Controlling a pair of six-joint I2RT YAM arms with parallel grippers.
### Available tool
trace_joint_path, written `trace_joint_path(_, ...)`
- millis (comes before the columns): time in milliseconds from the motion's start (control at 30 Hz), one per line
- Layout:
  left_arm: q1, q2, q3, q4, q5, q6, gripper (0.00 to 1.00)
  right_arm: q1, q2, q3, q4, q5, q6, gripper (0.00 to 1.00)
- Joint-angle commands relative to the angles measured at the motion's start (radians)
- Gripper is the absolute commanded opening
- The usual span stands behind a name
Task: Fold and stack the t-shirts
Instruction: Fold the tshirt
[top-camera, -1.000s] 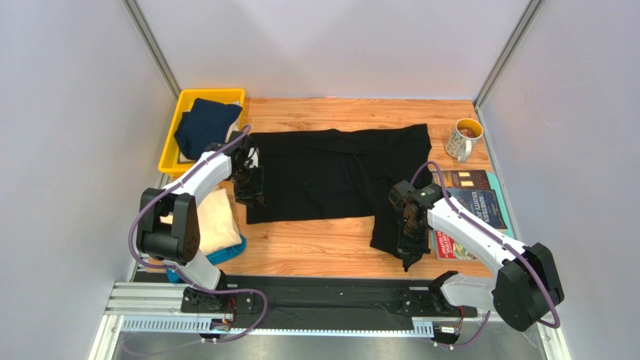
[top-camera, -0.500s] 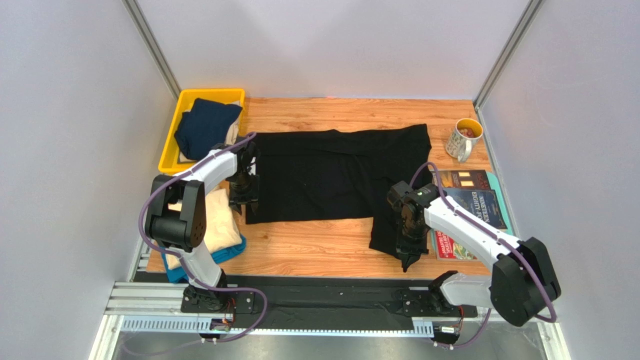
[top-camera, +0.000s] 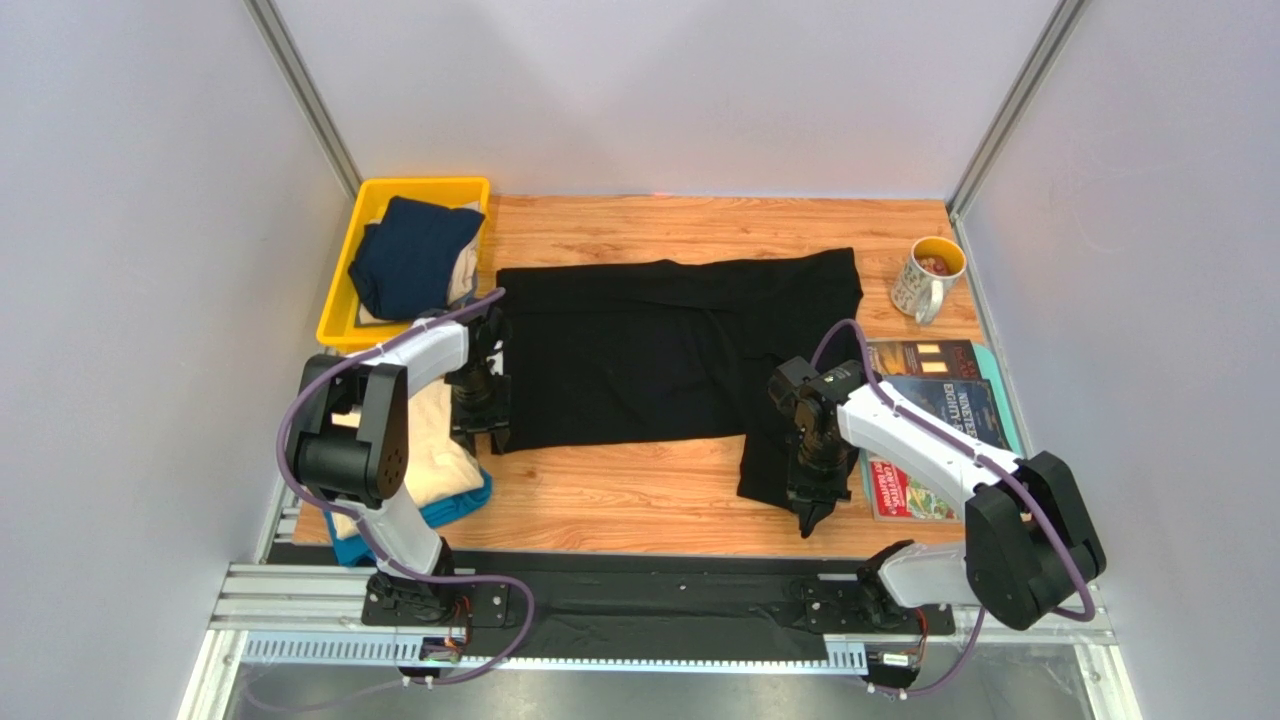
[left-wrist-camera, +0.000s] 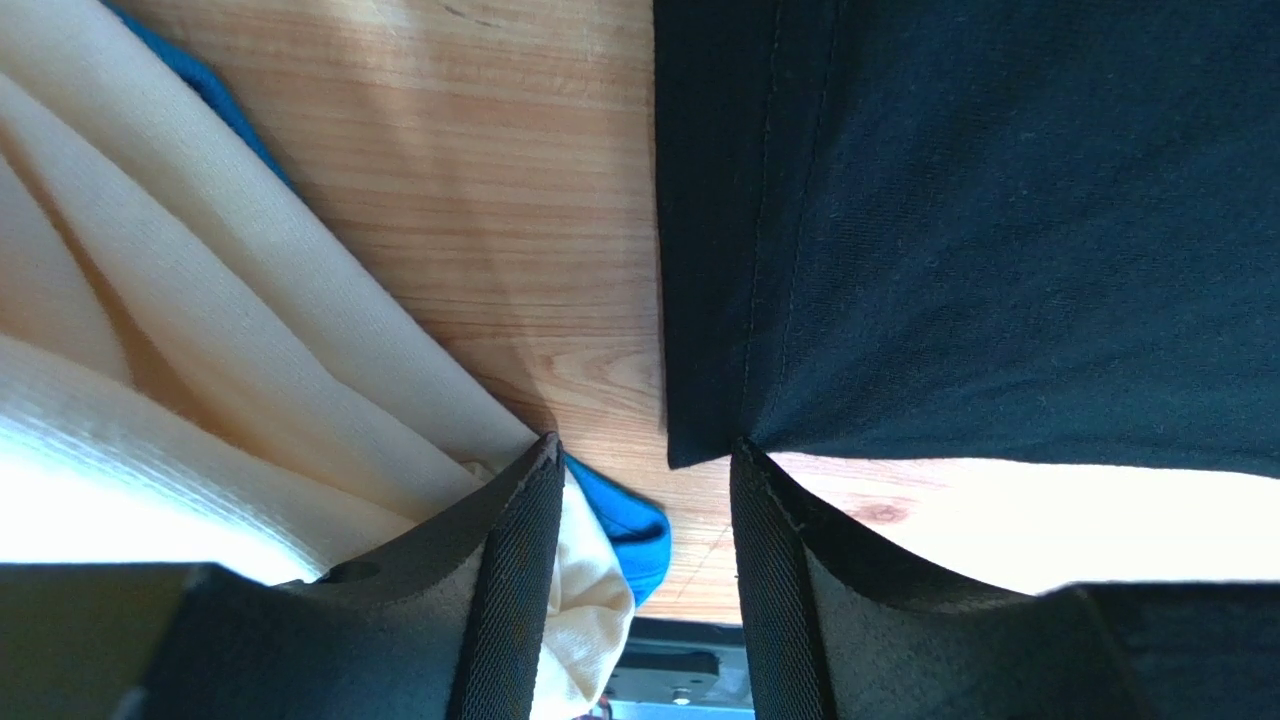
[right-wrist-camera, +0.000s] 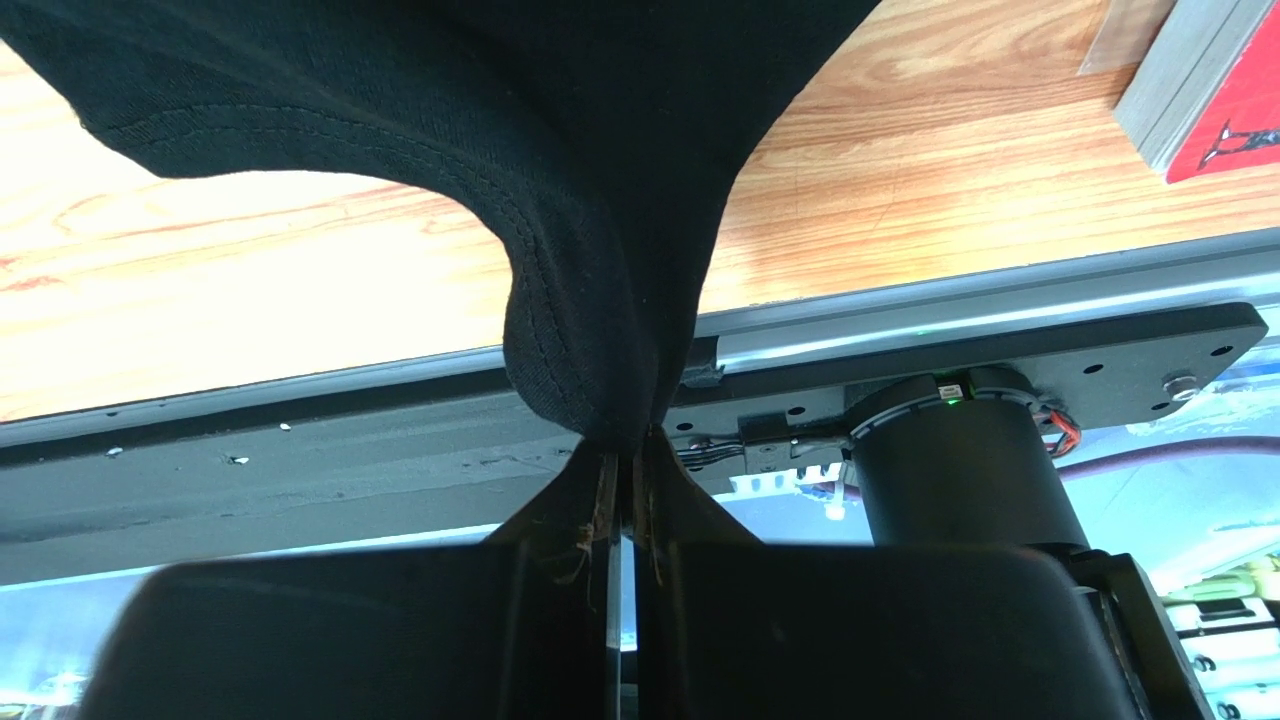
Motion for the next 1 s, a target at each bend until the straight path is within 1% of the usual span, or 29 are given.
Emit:
trace_joint_path(0,0.001,-0.03,-0.035,0.063,0.04,0.007,0.51,-0.007,-0.002,0.038,0.021,-0.004,-0.012,0.0)
trace_joint_path(233,0.001,-0.075,-0.029,0.077,0.079,0.001,0.5,-0.013,-0.01,0.033,0.022,-0.004,-0.003,0.0)
trace_joint_path(367,0.001,-0.052,-0.029,0.08,0.088,0.004,0.47,-0.014,-0.007,0.039,0.022,-0.004,-0.006,0.0)
trace_joint_path(600,0.001,-0.036,-0.062,0.094,0.083,0.013,0.37,-0.016,0.013,0.049,0.025,-0.002,-0.012,0.0)
trace_joint_path(667,0.001,-0.036,-0.068,0.097,0.085,0.013,0.29,-0.016,0.016,0.05,0.029,-0.002,-0.014,0.0)
trace_joint_path(733,0.001,-0.035,-0.069,0.094,0.086,0.019,0.16,-0.017,0.021,0.05,0.032,-0.002,-0.017,0.0)
trace_joint_path(767,0.001,-0.036,-0.069,0.092,0.085,0.021,0.12,-0.017,0.022,0.052,0.032,-0.002,-0.017,0.0)
trace_joint_path(800,0.001,-0.036,-0.069,0.094,0.083,0.023,0.03,-0.016,0.024,0.053,0.033,0.001,-0.018,0.0)
trace_joint_path(833,0.001,-0.038,-0.069,0.091,0.085,0.024,0.0,-0.017,0.028,0.055,0.032,0.005,-0.017,0.0)
trace_joint_path(967,0.001,-0.065,-0.029,0.058,0.085,0.023,0.0,-0.03,0.022,0.079,0.033,0.024,-0.015,0.0)
